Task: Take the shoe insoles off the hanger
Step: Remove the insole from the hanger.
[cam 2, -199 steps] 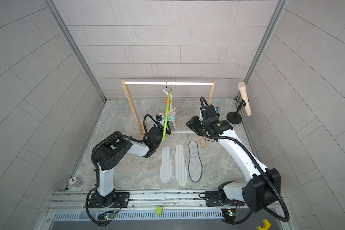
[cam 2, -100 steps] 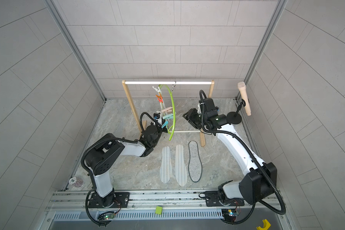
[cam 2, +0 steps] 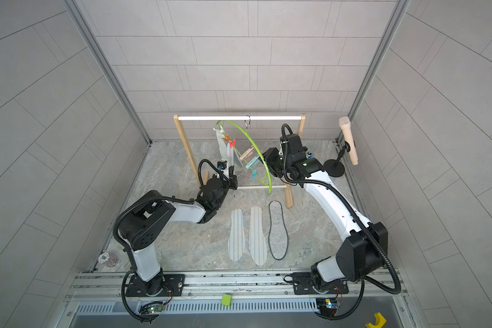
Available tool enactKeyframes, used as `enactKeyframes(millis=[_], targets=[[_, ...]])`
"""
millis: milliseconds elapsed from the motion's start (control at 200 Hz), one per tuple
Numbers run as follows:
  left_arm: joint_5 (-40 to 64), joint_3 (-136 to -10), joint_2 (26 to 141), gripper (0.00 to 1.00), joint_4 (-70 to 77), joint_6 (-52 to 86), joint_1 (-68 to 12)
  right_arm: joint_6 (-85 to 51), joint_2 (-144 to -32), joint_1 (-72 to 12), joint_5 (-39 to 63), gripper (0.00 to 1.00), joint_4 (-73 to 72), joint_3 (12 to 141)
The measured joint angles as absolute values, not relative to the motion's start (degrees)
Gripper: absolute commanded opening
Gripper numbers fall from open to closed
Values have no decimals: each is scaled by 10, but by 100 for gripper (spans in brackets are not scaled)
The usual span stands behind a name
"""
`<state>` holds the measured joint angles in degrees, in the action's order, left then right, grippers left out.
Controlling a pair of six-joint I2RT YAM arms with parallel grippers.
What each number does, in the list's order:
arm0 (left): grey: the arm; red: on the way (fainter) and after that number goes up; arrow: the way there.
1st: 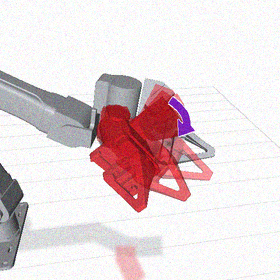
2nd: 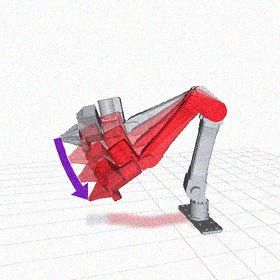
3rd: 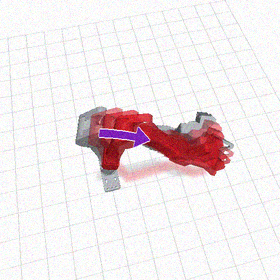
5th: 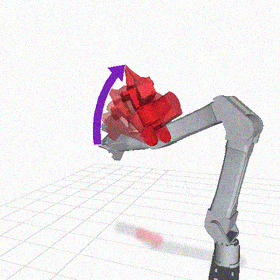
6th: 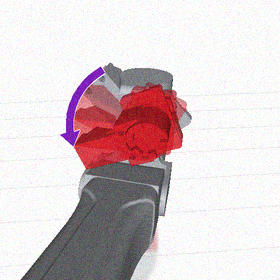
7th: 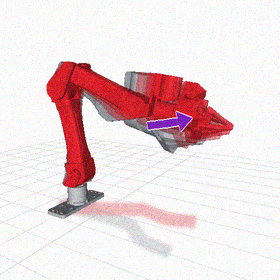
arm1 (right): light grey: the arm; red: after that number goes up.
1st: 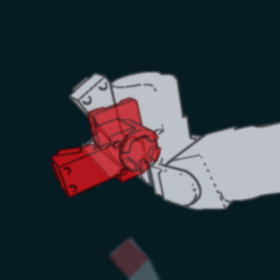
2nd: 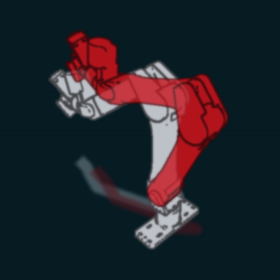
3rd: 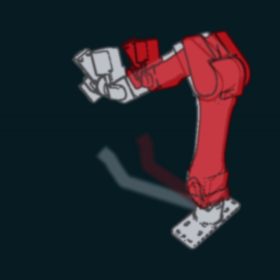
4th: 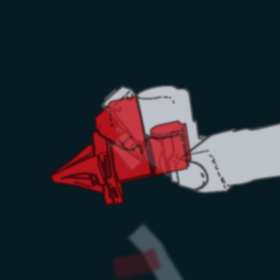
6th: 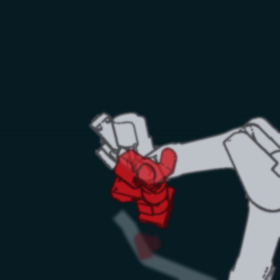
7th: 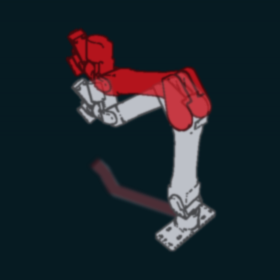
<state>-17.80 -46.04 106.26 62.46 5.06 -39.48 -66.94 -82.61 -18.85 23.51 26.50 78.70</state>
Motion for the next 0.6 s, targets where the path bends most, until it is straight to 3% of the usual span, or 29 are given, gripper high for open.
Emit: enactKeyframes(millis=[600], targets=[[-169,-449,1063,0,610,27,-380,-667,-871,-204,220,58,268,861]])
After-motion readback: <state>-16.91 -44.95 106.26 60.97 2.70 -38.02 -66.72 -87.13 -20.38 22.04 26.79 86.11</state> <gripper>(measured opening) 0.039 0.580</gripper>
